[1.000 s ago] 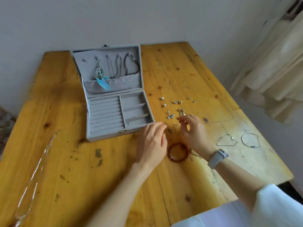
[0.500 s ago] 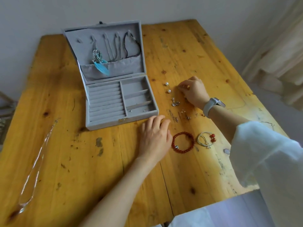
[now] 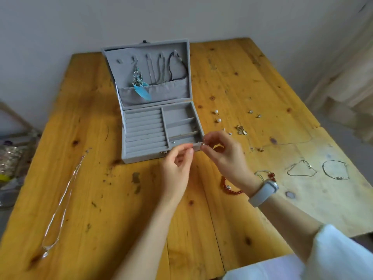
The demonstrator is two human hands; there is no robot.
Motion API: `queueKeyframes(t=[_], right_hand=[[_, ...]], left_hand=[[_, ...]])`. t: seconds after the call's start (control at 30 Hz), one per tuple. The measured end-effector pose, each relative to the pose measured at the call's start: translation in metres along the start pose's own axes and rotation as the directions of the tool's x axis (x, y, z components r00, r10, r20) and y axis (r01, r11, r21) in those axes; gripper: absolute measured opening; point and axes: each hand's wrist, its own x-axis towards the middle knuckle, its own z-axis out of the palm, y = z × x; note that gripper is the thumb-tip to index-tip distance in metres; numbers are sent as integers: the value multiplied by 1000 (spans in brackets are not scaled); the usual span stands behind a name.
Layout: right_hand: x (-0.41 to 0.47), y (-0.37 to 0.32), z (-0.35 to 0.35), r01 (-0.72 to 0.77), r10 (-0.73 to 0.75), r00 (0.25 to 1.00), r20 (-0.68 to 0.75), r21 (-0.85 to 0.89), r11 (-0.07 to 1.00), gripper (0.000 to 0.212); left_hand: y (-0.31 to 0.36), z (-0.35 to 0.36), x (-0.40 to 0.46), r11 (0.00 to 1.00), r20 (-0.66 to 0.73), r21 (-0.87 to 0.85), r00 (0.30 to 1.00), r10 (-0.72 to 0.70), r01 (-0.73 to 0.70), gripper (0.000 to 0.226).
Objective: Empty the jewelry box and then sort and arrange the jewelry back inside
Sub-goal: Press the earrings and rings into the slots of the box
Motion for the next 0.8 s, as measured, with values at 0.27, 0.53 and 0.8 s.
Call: queueKeyframes(t=[0.27,0.53,0.8], right_hand=[[-27,-18,32,3,-12,994,106,87,996,11],[9,-37,46,-175,151,983,100,302,937,19],[102,-25,72,-294,286,955,76,353,888,13]], left_hand=[[2,-43,-14,997,1,-28,998,-65,65,19],[18,-78,33,990,-37,-80,992,-124,120,13],[23,-86,143,922,38,387,998,-43,25,13]])
